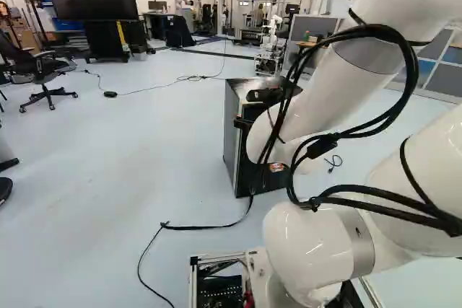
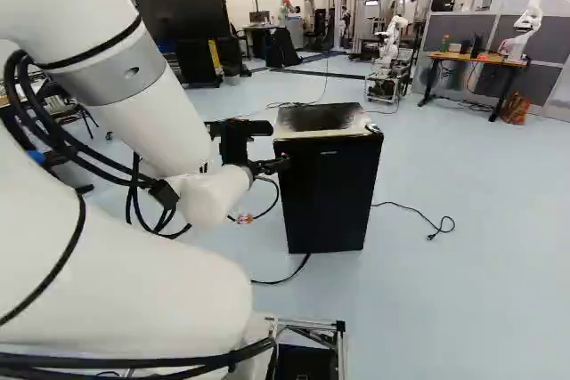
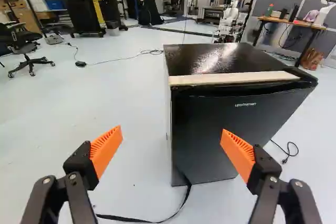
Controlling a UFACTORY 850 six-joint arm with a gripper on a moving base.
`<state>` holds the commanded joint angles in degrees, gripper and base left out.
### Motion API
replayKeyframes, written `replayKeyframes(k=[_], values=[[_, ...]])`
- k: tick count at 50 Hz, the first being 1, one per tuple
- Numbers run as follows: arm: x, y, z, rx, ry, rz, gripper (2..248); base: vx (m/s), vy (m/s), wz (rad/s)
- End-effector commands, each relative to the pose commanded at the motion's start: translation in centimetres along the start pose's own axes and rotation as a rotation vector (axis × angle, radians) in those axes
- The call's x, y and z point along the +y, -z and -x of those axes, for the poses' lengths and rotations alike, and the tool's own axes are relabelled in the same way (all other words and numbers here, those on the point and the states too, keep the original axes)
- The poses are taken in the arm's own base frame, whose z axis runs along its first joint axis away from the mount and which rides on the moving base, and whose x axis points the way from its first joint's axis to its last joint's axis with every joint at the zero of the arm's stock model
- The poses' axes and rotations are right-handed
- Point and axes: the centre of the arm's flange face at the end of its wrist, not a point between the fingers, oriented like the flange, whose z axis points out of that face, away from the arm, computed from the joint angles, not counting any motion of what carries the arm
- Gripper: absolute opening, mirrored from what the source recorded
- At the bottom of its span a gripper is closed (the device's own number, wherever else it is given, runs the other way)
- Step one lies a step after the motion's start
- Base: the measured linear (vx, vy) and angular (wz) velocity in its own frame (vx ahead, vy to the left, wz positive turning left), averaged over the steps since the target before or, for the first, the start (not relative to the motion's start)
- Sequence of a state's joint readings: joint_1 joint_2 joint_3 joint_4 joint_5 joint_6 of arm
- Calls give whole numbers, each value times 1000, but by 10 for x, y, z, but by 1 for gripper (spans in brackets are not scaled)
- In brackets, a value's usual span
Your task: Grab a drink from the fridge
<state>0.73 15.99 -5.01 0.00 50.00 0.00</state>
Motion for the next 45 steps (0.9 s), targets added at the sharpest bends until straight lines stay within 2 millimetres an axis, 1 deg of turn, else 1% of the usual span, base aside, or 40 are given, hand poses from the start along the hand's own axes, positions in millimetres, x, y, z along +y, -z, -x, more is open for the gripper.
replayKeyframes(k=[28,45], values=[[-21,-2,-1,-1,-3,-45,247,0,0,0],[-35,-9,-9,30,-39,-40,247,0,0,0]])
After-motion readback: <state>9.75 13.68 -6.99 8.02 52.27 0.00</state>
